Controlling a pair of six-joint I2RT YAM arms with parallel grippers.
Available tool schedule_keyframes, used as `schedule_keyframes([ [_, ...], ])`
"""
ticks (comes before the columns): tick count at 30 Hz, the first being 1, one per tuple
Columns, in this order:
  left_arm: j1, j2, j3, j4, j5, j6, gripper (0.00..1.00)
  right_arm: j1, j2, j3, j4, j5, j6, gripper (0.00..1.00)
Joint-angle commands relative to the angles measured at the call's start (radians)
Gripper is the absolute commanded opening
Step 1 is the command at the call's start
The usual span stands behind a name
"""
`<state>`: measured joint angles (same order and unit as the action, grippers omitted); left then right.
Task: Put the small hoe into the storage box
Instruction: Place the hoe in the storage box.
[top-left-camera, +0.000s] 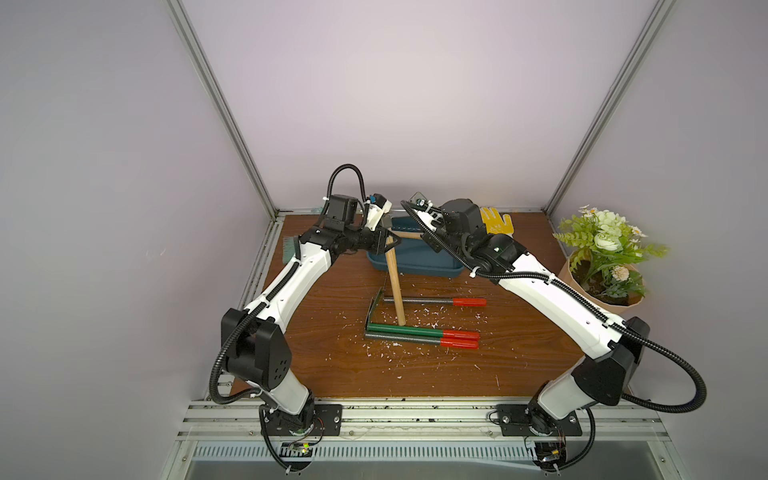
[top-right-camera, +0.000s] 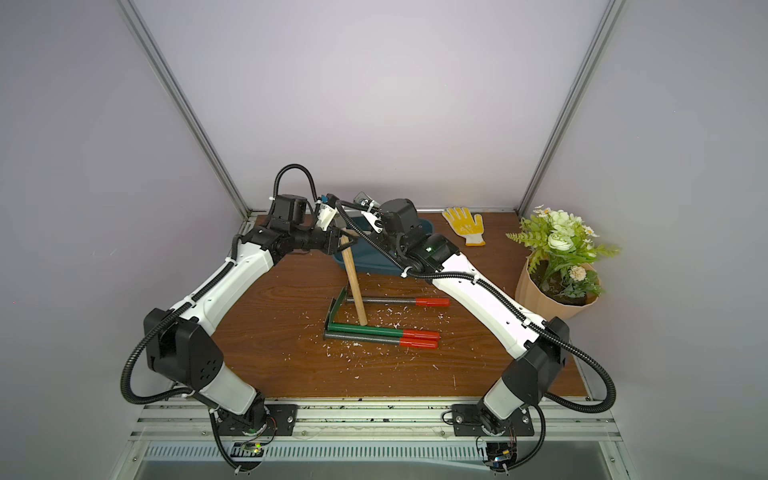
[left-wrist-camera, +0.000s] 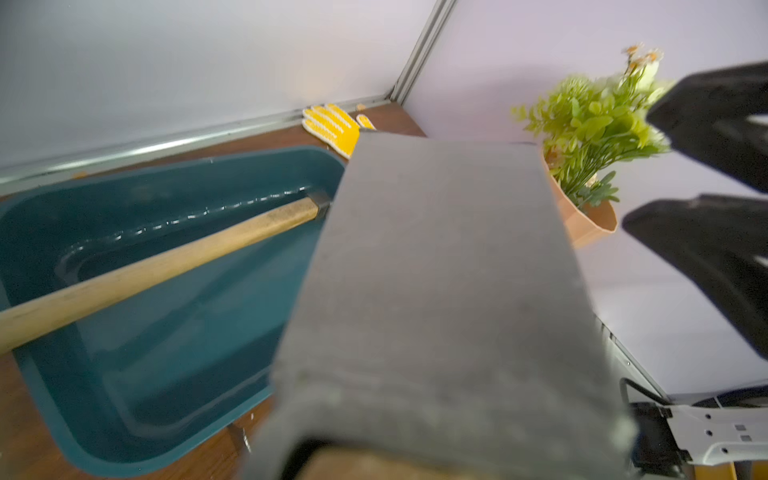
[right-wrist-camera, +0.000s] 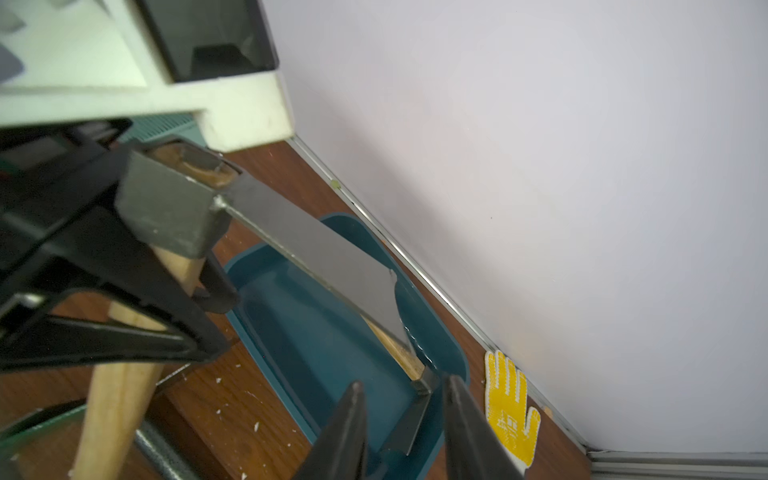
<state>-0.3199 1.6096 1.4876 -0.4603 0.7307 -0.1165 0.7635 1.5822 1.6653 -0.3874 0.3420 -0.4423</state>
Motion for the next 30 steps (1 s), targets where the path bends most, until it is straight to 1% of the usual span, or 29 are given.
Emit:
schedule_keyframes([
  [1,0.008,-0.048,0.017,-0.069,0.113,0.032,0.00,-0.008,-0.038,0.016,0.043,-0.001,-0.120,0.35],
  [5,0.008,-0.058,0.007,-0.069,0.139,0.038,0.00,-0.009,-0.033,0.012,0.023,-0.055,-0.137,0.36],
  [9,0.009,-0.060,0.010,-0.072,0.140,0.040,0.00,-0.009,-0.028,0.021,-0.014,-0.148,-0.146,0.38],
  [14,0.008,-0.050,0.020,-0.071,0.134,0.039,0.00,-0.007,-0.035,0.014,-0.017,-0.198,-0.147,0.39],
  [19,0.008,-0.038,0.042,-0.071,0.144,0.040,0.00,-0.008,-0.023,0.022,-0.021,-0.207,-0.151,0.39],
  [24,0.003,-0.040,0.045,-0.069,0.161,0.042,0.00,-0.007,0.024,0.052,-0.012,-0.198,-0.169,0.39],
  [30,-0.011,-0.047,0.027,-0.064,0.164,0.045,0.00,-0.007,0.095,0.127,-0.013,-0.207,-0.178,0.38],
])
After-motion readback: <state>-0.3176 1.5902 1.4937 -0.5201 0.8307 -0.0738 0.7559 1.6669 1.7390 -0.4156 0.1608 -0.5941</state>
